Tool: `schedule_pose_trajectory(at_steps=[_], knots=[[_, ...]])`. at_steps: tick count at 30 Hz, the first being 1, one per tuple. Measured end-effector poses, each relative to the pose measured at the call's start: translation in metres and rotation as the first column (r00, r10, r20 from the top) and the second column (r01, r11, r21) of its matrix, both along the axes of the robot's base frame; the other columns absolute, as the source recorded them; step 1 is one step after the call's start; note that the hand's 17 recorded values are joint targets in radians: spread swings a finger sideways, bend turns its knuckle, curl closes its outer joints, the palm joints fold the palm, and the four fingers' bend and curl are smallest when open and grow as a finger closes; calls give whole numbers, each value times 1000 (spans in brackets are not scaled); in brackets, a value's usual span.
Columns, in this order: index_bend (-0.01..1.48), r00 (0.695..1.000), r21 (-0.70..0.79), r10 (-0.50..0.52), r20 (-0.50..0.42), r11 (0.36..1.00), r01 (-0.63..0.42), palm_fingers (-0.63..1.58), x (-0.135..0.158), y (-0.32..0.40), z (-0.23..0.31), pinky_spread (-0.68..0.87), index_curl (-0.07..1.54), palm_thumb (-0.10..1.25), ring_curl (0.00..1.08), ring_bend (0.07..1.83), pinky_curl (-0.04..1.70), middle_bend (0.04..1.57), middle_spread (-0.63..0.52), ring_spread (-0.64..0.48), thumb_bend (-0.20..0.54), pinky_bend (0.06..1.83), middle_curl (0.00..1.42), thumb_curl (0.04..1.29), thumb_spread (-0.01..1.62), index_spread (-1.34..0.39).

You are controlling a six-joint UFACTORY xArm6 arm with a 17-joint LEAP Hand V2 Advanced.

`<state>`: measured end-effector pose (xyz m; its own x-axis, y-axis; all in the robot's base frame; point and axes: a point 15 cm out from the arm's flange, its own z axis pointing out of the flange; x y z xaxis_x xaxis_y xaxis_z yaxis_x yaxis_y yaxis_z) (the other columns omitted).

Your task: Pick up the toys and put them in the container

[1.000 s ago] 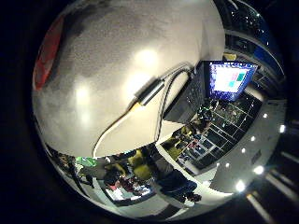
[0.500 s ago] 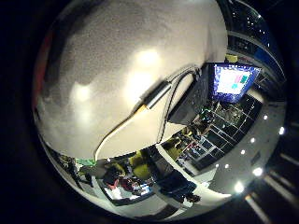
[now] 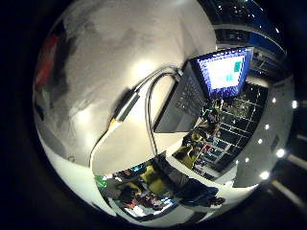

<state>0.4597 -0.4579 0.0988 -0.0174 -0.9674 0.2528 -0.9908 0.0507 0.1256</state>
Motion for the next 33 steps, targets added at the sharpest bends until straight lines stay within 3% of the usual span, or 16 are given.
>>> schedule_pose_trajectory(at_steps=[4,11,21,27,33], knots=[[671,1000,-15,0,17,1000,0,1025,-2,-4,20,-153,529,955,315,758,115,587,-431,-456,-15,437,467,308,1036,-442],[588,999,-46,-9,46,999,11,1055,-19,-13,71,-406,562,959,355,788,103,588,-444,-460,-17,563,505,296,1040,-464],[550,988,-58,97,120,994,-90,1057,-44,63,170,-497,634,971,388,787,57,579,-457,-458,-16,670,563,289,1040,-500],[537,963,-61,225,146,974,-219,1059,-55,160,200,-512,659,963,397,780,32,567,-472,-463,-18,698,580,286,1040,-505],[526,924,59,346,163,931,-359,1066,-71,294,191,-523,681,967,409,779,4,563,-481,-473,-16,728,600,288,1040,-510]])
